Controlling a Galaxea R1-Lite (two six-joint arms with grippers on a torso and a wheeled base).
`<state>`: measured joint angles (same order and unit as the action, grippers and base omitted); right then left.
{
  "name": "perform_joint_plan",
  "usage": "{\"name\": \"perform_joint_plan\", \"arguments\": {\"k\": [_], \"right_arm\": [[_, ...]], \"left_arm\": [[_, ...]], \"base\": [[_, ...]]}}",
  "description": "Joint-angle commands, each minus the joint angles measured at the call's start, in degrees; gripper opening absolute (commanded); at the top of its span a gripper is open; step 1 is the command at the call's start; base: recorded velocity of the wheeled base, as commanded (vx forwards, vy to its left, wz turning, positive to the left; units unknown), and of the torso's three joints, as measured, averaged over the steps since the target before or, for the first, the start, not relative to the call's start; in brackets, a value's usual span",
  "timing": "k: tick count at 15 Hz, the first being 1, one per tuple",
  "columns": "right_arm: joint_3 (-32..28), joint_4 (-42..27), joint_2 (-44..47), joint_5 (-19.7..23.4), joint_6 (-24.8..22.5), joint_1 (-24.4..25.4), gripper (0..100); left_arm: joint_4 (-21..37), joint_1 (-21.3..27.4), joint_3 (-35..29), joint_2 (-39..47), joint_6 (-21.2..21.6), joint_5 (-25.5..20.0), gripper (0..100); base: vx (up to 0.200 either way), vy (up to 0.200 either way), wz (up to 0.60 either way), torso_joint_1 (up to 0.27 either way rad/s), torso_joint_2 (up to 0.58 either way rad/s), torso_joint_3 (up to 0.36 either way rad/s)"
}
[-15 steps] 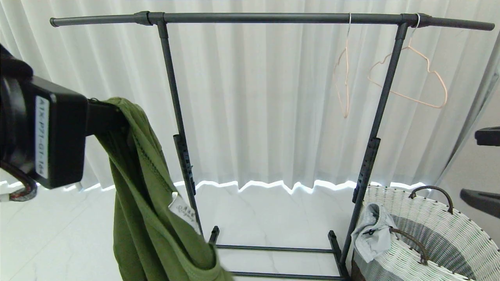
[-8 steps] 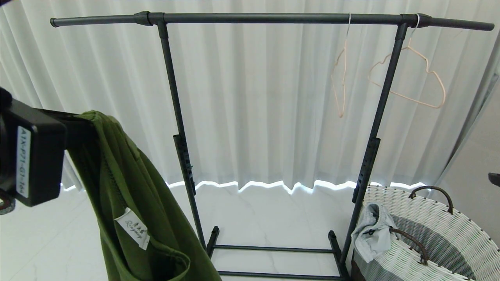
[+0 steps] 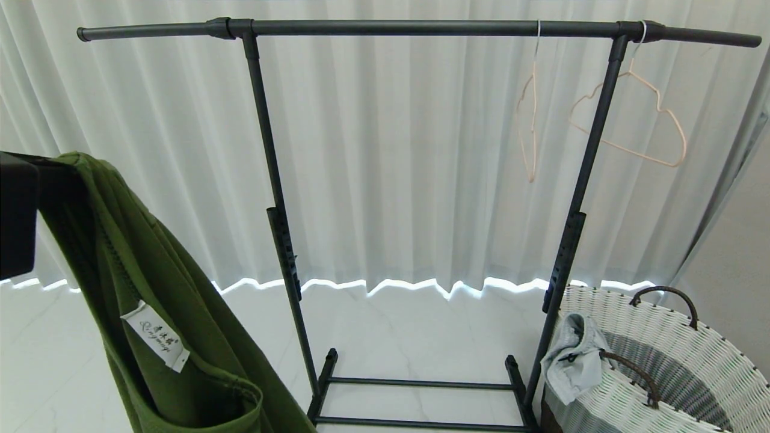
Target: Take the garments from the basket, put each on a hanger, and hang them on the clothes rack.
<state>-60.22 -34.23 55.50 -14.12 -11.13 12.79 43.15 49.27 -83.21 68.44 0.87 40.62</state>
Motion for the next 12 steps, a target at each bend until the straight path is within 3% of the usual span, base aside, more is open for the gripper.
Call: {"name": "perform_joint_plan", "arguments": {"k": [1, 4, 8, 12], "right_arm": [[0.10, 0.92, 0.04, 0.23, 1.29, 0.04, 100], [-0.07, 4.26, 1.19, 1.11, 5.15, -0.04, 100], [-0.25, 5.75, 1.71, 1.20, 7.44, -1.27, 100], [-0.42, 5.84, 2.33, 1.11, 7.44, -2.86, 100]], "left_arm": [[0.09, -0.50, 0.95, -0.94, 0.01, -0.01, 0], [0.00, -0.50, 3.06, -2.87, 1.42, -0.01, 0], [0.00, -0.41, 5.61, -7.09, 9.24, -0.10, 0], [0.00, -0.50, 6.66, -8.41, 9.42, -0.10, 0]], "base": [[0.000, 0.000, 0.00, 0.000, 0.00, 0.000], [0.000, 0.000, 0.00, 0.028, -0.15, -0.124], [0.000, 0.000, 0.00, 0.106, -0.42, -0.304], [0.000, 0.000, 0.00, 0.143, -0.46, -0.320]]}}
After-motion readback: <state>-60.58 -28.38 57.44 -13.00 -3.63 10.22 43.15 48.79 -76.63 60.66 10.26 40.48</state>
